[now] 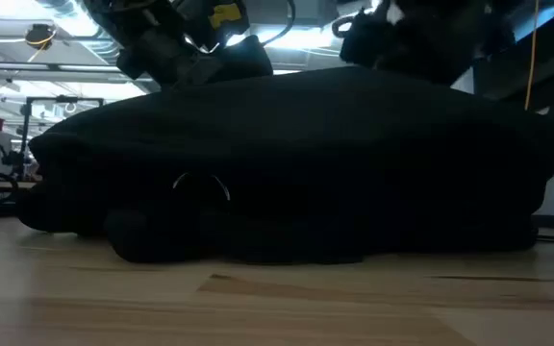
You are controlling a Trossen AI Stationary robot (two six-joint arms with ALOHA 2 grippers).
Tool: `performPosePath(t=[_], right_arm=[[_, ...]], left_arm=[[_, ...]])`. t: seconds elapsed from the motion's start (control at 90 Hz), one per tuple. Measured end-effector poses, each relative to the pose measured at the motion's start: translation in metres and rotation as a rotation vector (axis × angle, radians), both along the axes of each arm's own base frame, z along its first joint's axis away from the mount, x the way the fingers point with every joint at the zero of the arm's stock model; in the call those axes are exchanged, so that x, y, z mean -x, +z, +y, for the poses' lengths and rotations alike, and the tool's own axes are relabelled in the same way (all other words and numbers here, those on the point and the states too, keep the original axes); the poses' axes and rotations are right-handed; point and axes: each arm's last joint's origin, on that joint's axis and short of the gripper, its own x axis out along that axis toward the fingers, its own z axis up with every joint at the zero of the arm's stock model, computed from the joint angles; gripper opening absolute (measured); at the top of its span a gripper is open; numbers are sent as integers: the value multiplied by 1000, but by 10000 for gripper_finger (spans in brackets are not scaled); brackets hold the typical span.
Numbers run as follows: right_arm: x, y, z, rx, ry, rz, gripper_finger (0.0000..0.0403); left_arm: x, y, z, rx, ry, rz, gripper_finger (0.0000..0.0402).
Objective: Unpack backpack
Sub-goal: Remove the transparent white zip bag from the black backpack
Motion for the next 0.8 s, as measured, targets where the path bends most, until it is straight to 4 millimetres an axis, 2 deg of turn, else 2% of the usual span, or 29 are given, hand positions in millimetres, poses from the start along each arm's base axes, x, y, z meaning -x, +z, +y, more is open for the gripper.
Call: performPosePath(t=[0.2,0.389,0.644,0.8], right_arm=[[1,-13,-5,132,-137,65,216],[4,-16,-9,202,-237,88,216],[8,-21,-11,234,-247,149,216],[6,-32,-18,227,-262,199,216]], left_arm=[[0,0,-2,-1,-2,-1,239],[0,0,-1,-2,-2,-2,239],[0,0,-1,-1,-2,-2,239],[0,0,-1,0,-3,-4,239]])
